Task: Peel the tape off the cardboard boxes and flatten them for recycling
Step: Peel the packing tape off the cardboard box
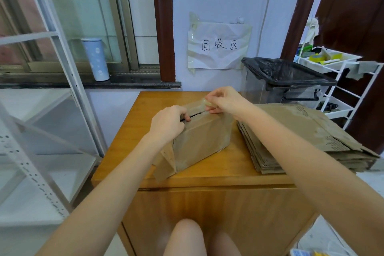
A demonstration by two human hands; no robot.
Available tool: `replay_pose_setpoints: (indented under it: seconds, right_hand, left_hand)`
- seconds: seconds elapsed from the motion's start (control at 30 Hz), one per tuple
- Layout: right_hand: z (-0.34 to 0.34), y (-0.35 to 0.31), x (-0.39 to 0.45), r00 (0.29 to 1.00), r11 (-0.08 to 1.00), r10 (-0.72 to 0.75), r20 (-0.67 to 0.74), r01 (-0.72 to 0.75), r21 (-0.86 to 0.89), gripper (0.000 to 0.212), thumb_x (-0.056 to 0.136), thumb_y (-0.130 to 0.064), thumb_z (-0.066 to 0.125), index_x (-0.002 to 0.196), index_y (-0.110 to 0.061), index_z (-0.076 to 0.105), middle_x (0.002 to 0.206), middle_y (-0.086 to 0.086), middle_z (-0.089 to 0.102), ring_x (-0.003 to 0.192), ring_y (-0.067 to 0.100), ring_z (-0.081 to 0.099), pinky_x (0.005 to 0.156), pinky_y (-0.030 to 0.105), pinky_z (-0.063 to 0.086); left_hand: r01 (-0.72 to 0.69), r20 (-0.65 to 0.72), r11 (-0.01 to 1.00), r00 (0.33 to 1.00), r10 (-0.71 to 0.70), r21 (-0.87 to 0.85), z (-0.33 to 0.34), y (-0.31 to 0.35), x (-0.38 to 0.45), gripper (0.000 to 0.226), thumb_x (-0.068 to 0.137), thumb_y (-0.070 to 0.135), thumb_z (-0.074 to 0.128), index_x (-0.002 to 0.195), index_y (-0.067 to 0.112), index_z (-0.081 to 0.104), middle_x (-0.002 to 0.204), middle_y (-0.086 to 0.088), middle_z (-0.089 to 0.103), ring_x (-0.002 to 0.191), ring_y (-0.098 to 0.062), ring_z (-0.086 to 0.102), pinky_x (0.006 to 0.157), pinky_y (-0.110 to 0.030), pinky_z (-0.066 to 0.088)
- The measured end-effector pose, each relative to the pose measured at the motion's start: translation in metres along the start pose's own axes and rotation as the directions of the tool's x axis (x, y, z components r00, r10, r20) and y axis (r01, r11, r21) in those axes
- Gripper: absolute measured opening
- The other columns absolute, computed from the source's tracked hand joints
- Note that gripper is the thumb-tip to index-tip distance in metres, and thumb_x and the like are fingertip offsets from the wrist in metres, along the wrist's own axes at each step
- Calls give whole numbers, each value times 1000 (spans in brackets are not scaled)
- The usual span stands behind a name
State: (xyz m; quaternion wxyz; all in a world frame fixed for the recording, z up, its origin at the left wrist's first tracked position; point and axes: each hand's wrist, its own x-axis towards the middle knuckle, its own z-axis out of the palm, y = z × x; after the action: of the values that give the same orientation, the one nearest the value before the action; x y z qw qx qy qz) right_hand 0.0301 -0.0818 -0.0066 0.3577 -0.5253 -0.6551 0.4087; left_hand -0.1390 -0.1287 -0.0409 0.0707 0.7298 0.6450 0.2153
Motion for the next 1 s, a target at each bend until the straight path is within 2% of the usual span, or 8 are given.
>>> replay_pose_setpoints:
  seconds: [0.1,0.23,0.4,0.5,0.57,0.7,0.87,1.0]
  right_hand:
    - [0,2,0,999,1000,10,-33,-10,2,26,89,-9,65,111,-7,53,107,17,64,79,21,68,79,28,57]
    - [5,1,3,999,991,30,-27,-33,-133,44,83,-16,74,121,-7,53,111,10,63,96,21,63,90,29,49]
    - [13,-3,7,996,938,79,-41,-88,-335,35,78,-16,77,108,-2,65,93,7,61,79,13,55,69,22,46]
    - [20,-3,12,997,903,47,-65,-70,-423,19,78,-16,77,90,-7,66,88,3,59,84,16,54,77,27,46]
    - [18,-2,15,994,883,12,-112,-63,-464,19,80,-14,72,70,-14,56,72,1,50,75,17,50,69,27,43]
    - [-15,10,19,966,959,28,-259,-99,-266,31,83,-11,68,62,-15,45,60,2,42,66,19,51,67,32,50]
    - [-21,24,12,989,988,90,-118,-73,139,19,91,2,56,94,-11,42,94,21,68,84,28,70,67,33,60]
    - [-9,22,12,978,994,80,-190,-63,92,25,92,4,46,107,-11,32,88,16,64,66,19,63,58,25,56]
  left_hand:
    - [-3,-50,998,999,6,59,3,5,-1,24,88,0,51,92,22,58,114,1,60,91,-16,54,77,-33,50]
    - [27,-176,992,984,-5,120,14,14,0,10,97,14,43,93,15,52,101,-4,57,91,-21,56,84,-37,49]
    - [2,-222,952,973,69,306,39,20,0,40,99,34,31,117,10,57,115,-7,54,111,-29,52,108,-47,32]
    - [-12,-233,943,968,94,333,36,17,-1,43,98,34,30,110,9,63,109,-6,54,105,-26,53,98,-41,39]
    - [-37,-236,938,964,125,346,32,12,-2,43,98,34,30,106,10,64,103,-4,53,98,-24,53,87,-37,41]
    - [-43,-218,939,968,123,341,20,-5,-3,42,98,35,29,103,13,64,95,0,48,87,-18,51,73,-32,46]
    - [-53,-164,930,979,119,363,9,-10,-3,36,99,32,31,110,13,60,97,1,46,88,-16,53,71,-32,52]
    - [-22,-150,933,985,81,360,7,1,0,28,99,25,37,112,10,56,102,-3,47,94,-19,52,75,-33,52]
